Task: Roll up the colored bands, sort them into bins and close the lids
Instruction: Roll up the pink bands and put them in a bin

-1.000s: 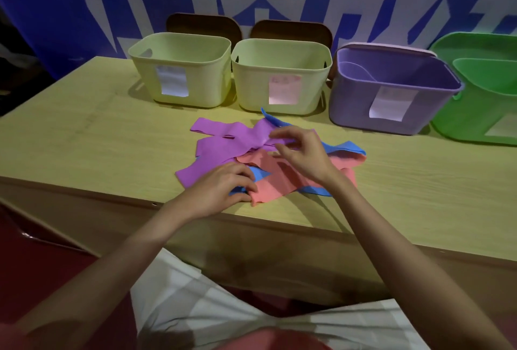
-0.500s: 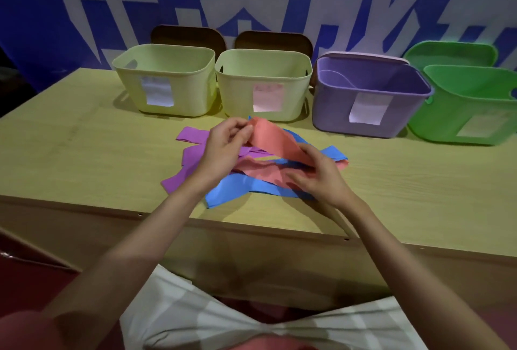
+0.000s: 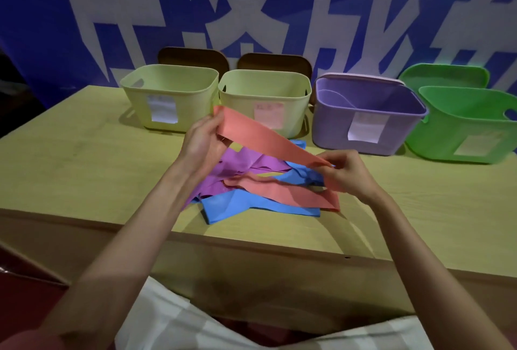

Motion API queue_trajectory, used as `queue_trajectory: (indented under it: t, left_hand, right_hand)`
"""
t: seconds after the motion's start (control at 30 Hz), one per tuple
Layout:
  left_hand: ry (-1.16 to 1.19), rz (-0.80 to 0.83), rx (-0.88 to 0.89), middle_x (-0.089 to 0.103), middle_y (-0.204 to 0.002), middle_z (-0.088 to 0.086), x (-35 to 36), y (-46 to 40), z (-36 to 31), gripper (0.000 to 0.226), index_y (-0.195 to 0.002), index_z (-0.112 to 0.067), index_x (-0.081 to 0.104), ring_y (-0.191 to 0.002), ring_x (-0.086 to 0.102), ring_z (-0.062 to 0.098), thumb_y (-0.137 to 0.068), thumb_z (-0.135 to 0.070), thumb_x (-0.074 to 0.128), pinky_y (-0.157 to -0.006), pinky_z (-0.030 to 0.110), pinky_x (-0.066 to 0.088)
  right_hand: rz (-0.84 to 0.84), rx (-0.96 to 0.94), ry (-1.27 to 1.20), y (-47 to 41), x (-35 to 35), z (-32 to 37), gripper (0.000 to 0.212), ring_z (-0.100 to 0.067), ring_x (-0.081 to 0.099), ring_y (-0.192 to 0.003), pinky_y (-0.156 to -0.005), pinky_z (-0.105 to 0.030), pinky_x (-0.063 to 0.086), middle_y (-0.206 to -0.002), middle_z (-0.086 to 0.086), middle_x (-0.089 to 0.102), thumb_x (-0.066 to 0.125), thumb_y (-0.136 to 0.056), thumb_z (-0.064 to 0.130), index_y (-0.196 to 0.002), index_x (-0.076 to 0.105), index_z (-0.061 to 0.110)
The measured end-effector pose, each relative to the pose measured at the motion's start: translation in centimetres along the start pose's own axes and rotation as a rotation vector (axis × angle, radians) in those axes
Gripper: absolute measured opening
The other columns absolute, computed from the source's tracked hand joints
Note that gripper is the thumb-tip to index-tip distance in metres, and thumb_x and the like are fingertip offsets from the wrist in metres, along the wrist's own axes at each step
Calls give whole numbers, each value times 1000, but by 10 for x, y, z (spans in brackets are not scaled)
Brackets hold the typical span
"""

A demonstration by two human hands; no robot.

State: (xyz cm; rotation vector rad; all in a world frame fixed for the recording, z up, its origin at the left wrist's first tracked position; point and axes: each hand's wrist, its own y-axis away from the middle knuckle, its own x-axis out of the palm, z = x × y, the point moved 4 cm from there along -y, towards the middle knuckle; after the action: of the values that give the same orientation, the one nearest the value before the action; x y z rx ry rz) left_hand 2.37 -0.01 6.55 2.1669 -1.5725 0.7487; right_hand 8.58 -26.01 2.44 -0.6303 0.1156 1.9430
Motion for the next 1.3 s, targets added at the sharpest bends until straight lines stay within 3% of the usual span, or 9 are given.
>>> queue_trajectory:
  t: [0.23,0.33,0.47,0.57,0.7,0.83,0.9,1.07,1.3]
  left_hand:
    - [-303,-240,65,64,-90,9,-49,-16,6,9,-94,-3,62,-84,61,16,-92,2,56,-76,26,51]
    - [-393,-321,61,64,-93,13,-73,-16,11,8,-96,-2,65,-86,62,19,-90,-6,63,-69,25,53]
    - [-468,-343,75,63,-85,15,-87,-9,14,14,-97,2,66,-75,62,19,-92,-10,62,-64,23,55]
    - [-552,-289,47,66,-81,15,-84,-3,18,25,-107,9,64,-67,61,20,-91,-11,64,-69,28,58]
    - [-606,-207,-40,68,-83,15,-60,14,31,30,-120,-4,56,-61,65,21,-90,-2,59,-72,33,60]
    - [-694,48,-125,55,-63,16,-12,42,51,46,-123,-12,48,-46,60,19,-86,14,42,-48,20,49]
    - [-780,212,-176,52,-60,13,10,53,67,48,-121,-16,48,-47,61,19,-84,14,42,-48,19,46]
    - [-926,446,-434,63,-65,7,45,79,122,38,-118,-18,47,-47,59,19,-87,5,46,-47,27,42]
    - [-881,661,-461,68,-72,5,91,94,165,12,-98,-3,61,-51,61,13,-93,0,51,-45,22,44]
  right_hand:
    - [73,144,-410,8,-8,-7,17,-16,68,-67,-62,-22,54,-78,-4,72,67,-82,-4,-97,70,4]
    - [76,235,-408,8,-9,-24,21,-19,62,-68,-63,-26,53,-81,-12,67,74,-75,2,-95,69,7]
    - [-20,269,-376,14,-10,-36,11,-16,63,-69,-64,-24,55,-80,-10,68,62,-88,-1,-95,69,5]
    - [-252,264,-298,12,-18,-53,10,-3,61,-59,-57,-18,53,-76,-5,67,61,-91,4,-98,68,3]
    - [-575,258,-165,14,-40,-72,12,2,53,-43,-44,-13,43,-71,-9,63,65,-89,9,-98,64,1]
    - [-729,310,-19,24,-73,-96,26,-19,66,-64,-61,-38,56,-83,-19,69,66,-84,26,-97,61,5]
    - [-749,353,64,27,-91,-110,24,-27,67,-71,-71,-48,56,-84,-18,70,65,-83,27,-95,62,6]
    - [-677,334,299,18,-126,-119,21,-31,66,-78,-70,-41,53,-92,-21,70,65,-87,21,-99,62,3]
    - [-453,308,684,-19,-141,-124,18,-38,65,-87,-73,-48,54,-95,-18,70,61,-89,24,-98,64,9]
